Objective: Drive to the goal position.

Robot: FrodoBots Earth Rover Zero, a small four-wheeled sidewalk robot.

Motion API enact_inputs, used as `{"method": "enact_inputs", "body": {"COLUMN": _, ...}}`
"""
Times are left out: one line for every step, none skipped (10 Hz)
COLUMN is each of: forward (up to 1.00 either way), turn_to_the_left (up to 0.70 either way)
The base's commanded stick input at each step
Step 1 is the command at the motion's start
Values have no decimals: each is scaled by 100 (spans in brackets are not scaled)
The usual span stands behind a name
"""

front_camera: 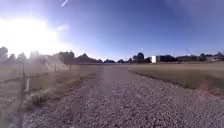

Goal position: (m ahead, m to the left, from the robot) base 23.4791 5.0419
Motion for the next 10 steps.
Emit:
{"method": "enact_inputs", "body": {"forward": 50, "turn_to_the_left": 0}}
{"method": "enact_inputs", "body": {"forward": 50, "turn_to_the_left": 0}}
{"method": "enact_inputs", "body": {"forward": 50, "turn_to_the_left": 0}}
{"method": "enact_inputs", "body": {"forward": 50, "turn_to_the_left": 0}}
{"method": "enact_inputs", "body": {"forward": 50, "turn_to_the_left": 0}}
{"method": "enact_inputs", "body": {"forward": 50, "turn_to_the_left": 0}}
{"method": "enact_inputs", "body": {"forward": 50, "turn_to_the_left": 0}}
{"method": "enact_inputs", "body": {"forward": 50, "turn_to_the_left": 0}}
{"method": "enact_inputs", "body": {"forward": 50, "turn_to_the_left": 0}}
{"method": "enact_inputs", "body": {"forward": 50, "turn_to_the_left": 0}}
